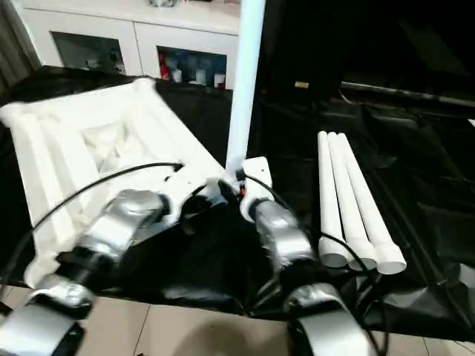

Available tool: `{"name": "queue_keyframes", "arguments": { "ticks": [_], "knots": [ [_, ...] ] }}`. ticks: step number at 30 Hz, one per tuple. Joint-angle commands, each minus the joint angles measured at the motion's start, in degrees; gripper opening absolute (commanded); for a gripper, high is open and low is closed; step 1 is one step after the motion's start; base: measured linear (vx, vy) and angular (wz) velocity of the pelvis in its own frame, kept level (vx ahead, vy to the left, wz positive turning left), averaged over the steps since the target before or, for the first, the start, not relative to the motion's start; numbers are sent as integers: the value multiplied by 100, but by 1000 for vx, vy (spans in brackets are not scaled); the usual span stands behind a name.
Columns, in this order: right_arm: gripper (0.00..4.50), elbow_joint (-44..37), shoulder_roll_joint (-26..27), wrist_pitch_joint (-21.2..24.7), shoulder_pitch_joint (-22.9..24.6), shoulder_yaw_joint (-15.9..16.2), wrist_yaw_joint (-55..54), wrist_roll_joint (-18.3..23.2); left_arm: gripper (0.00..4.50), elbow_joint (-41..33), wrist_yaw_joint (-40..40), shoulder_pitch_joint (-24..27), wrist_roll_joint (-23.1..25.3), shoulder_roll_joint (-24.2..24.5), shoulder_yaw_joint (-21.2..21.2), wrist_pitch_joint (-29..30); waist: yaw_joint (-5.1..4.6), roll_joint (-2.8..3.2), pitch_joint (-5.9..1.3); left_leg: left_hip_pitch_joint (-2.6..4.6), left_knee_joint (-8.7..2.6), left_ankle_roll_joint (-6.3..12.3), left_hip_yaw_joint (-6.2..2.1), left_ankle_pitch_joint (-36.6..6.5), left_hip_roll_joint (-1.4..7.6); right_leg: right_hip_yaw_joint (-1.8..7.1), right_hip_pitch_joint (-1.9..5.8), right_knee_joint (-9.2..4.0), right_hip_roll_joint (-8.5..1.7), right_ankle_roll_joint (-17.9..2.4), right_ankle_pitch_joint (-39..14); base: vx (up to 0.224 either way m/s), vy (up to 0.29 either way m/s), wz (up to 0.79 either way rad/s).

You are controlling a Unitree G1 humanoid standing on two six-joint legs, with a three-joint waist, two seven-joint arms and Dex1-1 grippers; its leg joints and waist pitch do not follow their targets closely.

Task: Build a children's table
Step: Rotate leg to tighten

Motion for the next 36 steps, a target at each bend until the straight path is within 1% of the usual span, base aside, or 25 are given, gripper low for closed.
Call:
{"name": "queue_keyframes", "arguments": {
  "ticks": [1,2,3,4,5,6,7,8,10,11,12,14,15,16,17,18,19,20,22,24,26,27,31,33,36],
  "knots": [
    [272,313,29,86,11,-30,-79,-93,0,76,-164,139,-146,-289,-272,-203,-17,-2,-265,-28,-439,80,-93,-1309,233,327,193,-557,-530,-569,-2227,0,0,0],
    [272,249,9,5,17,-114,237,71,0,75,-211,155,-152,-209,-245,-218,-14,-18,-269,-34,-437,114,-87,-1290,233,330,204,-547,-528,-586,-2144,0,0,0],
    [307,226,-2,-26,18,-140,352,125,0,76,-230,162,-151,-179,-229,-226,-9,-17,-270,-43,-436,136,-86,-1284,231,330,212,-547,-532,-586,-2139,0,0,0],
    [328,192,-33,-56,20,-148,458,160,0,79,-253,165,-153,-142,-215,-242,-7,-16,-268,-43,-437,155,-87,-1269,233,329,211,-548,-527,-583,-2144,0,0,0],
    [342,120,-105,-118,23,-162,673,227,0,86,-305,172,-160,-58,-183,-281,10,-18,-279,-52,-429,203,-82,-1129,234,330,224,-540,-531,-613,-2022,0,0,0],
    [342,97,-128,-125,24,-164,735,243,0,86,-323,175,-162,-32,-175,-293,14,-17,-289,-54,-423,220,-76,-1074,234,331,230,-526,-530,-638,-1923,0,0,0],
    [344,-19,-254,-59,24,-111,1065,273,0,38,-482,213,-173,93,-161,-385,14,-15,-289,-59,-421,235,-74,-1023,238,333,228,-517,-530,-678,-1828,0,0,0],
    [363,-98,-346,-29,31,-37,1294,255,0,7,-562,236,-187,163,-148,-407,25,-22,-300,-81,-412,301,-70,-843,236,326,258,-481,-522,-773,-1521,0,0,0],
    [381,-216,-516,-10,53,100,1613,196,0,-42,-764,284,-217,300,-168,-627,46,-22,-307,-84,-397,359,-60,-687,234,324,270,-460,-524,-847,-1291,0,0,0],
    [381,-381,-647,40,100,171,1931,217,0,-91,-908,321,-247,404,-169,-659,37,-24,-297,-86,-400,384,-55,-676,231,319,266,-460,-513,-879,-1279,0,0,0],
    [381,-494,-731,77,134,209,2147,240,0,-123,-1000,345,-266,471,-168,-666,48,-21,-299,-91,-396,405,-58,-702,228,315,284,-461,-518,-865,-1306,0,0,0],
    [381,-761,-957,169,214,311,2664,271,0,-230,-1334,423,-369,643,-167,-868,50,-15,-300,-84,-405,430,-65,-664,267,322,276,-450,-530,-897,-1254,0,0,0],
    [381,-881,-1063,214,257,362,2926,295,0,-286,-1461,454,-409,717,-158,-843,48,-11,-300,-84,-403,421,-65,-667,266,318,275,-441,-528,-924,-1227,0,0,0],
    [381,-1174,-1321,269,367,511,3499,331,0,-439,-1832,551,-496,928,-189,-981,56,-5,-303,-70,-400,432,-61,-675,267,313,270,-443,-520,-951,-1184,0,0,0],
    [381,-1280,-1407,305,408,566,3700,352,0,-494,-1949,581,-525,999,-198,-965,48,-16,-302,-87,-401,455,-62,-622,282,323,287,-421,-526,-984,-1039,0,0,0],
    [381,-1320,-1439,318,423,587,3775,360,0,-515,-1993,593,-536,1025,-201,-960,53,-8,-304,-80,-394,463,-60,-609,270,316,281,-411,-511,-1005,-986,0,0,0],
    [381,-1430,-1591,336,467,699,4100,338,0,-599,-2238,640,-612,1155,-203,-1004,38,73,-304,-74,-394,452,-59,-628,271,316,270,-424,-505,-1068,-887,0,0,0],
    [381,-1520,-1695,371,505,792,4327,321,0,-654,-2389,667,-690,1224,-177,-984,32,35,-311,-84,-387,454,-54,-620,266,319,296,-400,-508,-1131,-802,0,0,0],
    [381,-1600,-1786,381,549,897,4506,274,0,-743,-2564,706,-778,1301,-159,-975,39,46,-303,-82,-389,445,-52,-638,265,319,292,-408,-514,-1157,-860,0,0,0],
    [381,-1645,-1827,397,582,955,4612,242,0,-806,-2642,731,-811,1339,-145,-969,37,29,-297,-76,-392,409,-51,-676,269,317,286,-423,-515,-1147,-993,0,0,0],
    [381,-1652,-1832,407,603,993,4671,215,0,-870,-2694,752,-842,1360,-125,-928,37,31,-293,-75,-399,375,-58,-706,277,313,285,-427,-520,-1140,-1099,0,0,0],
    [381,-1607,-1775,390,590,980,4609,213,0,-892,-2697,762,-844,1382,-123,-927,36,1,-298,-74,-394,362,-53,-673,273,316,286,-425,-516,-1122,-1094,0,0,0],
    [381,-1629,-1707,461,571,935,4596,296,0,-913,-2700,780,-868,1399,-111,-921,38,16,-303,-76,-392,356,-56,-614,272,319,289,-412,-519,-1111,-1040,0,0,0],
    [353,-1639,-1670,497,548,927,4642,350,0,-945,-2716,805,-891,1404,-113,-895,37,-10,-309,-81,-385,392,-51,-528,269,318,295,-390,-514,-1141,-885,0,0,0],
    [339,-1641,-1669,491,551,948,4702,349,0,-964,-2720,828,-885,1394,-108,-877,40,0,-302,-78,-386,397,-52,-529,272,318,293,-395,-523,-1141,-929,0,0,0]
  ]
}}
